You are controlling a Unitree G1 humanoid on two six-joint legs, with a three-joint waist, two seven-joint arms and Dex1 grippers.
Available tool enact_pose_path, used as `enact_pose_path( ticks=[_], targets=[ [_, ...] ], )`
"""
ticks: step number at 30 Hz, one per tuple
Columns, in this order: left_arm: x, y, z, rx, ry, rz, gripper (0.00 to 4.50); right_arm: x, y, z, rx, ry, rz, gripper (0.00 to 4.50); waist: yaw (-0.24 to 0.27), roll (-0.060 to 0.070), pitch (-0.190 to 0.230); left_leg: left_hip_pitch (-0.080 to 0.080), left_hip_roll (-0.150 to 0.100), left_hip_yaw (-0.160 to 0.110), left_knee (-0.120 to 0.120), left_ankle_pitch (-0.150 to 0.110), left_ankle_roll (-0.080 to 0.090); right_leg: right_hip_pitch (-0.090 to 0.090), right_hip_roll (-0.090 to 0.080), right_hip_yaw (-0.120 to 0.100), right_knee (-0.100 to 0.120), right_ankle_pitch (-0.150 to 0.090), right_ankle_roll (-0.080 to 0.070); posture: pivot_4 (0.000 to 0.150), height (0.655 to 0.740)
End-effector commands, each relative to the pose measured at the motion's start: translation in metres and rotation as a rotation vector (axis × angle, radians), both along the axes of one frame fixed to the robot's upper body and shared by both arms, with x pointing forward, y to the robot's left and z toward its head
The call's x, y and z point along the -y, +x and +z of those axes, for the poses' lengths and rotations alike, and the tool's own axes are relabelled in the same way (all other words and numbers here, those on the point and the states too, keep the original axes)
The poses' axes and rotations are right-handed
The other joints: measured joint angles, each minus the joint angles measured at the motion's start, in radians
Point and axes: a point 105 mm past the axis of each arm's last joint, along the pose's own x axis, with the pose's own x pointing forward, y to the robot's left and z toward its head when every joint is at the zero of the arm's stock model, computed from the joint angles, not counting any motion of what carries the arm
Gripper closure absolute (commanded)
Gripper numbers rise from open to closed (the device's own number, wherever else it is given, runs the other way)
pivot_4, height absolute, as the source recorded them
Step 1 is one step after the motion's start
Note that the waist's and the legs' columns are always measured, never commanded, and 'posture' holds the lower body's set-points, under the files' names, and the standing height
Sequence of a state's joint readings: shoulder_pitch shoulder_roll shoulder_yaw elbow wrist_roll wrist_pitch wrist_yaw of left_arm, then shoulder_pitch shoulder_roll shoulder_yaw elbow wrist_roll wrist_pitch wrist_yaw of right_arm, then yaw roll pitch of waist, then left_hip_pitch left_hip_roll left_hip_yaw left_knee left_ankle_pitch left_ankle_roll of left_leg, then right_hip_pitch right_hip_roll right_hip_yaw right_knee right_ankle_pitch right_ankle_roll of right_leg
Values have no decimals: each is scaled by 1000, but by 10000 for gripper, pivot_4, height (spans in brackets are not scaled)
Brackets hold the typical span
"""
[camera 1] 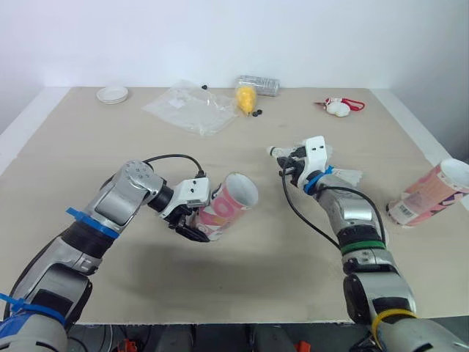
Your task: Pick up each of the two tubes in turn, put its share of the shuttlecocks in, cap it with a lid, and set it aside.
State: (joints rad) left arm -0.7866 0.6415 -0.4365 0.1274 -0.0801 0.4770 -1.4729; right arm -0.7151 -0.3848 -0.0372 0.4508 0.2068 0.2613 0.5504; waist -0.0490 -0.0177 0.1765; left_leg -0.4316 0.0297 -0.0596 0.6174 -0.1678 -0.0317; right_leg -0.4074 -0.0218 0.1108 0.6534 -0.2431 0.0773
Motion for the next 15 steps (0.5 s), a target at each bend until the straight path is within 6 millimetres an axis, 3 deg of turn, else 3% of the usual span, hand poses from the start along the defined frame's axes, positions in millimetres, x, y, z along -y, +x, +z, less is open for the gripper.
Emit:
enact_pose_path(
  ticks=[1, 3, 7, 11, 15],
  targets=[
    [-4, 5, 0, 14, 9, 26, 12278, -7, -32, 68, 281, -139, 164, 44497, 1, 1, 1, 0, 0, 0, 0, 0, 0, 0, 0, 0, 0, -1, 1, 1500, 7400],
    [-3, 6, 1, 4, -2, 30, 12278, -9, -59, 90, 388, -254, 304, 44497, 1, 1, 1, 0, -1, 0, 0, 0, 0, 0, -1, 0, 0, -1, 2, 1500, 7400],
    [-3, 8, 0, -2, -3, 32, 12278, -15, -110, 114, 517, -494, 587, 44497, 1, 1, 1, 2, 0, 0, 0, 0, 0, 2, 0, 0, 0, -1, 2, 1500, 7400],
    [-1, 9, 0, -6, 2, 28, 12278, -26, -136, 120, 595, -701, 756, 44497, 0, 1, 1, 3, 0, 1, 1, 0, 0, 2, 0, 0, 0, -1, -2, 1500, 7400],
    [0, 11, 2, -4, 11, 23, 12278, -36, -144, 121, 620, -779, 832, 44497, 1, 1, 1, 3, 1, 2, 3, 1, 1, 2, 0, 0, 0, -1, -4, 1500, 7400]
  ],
)
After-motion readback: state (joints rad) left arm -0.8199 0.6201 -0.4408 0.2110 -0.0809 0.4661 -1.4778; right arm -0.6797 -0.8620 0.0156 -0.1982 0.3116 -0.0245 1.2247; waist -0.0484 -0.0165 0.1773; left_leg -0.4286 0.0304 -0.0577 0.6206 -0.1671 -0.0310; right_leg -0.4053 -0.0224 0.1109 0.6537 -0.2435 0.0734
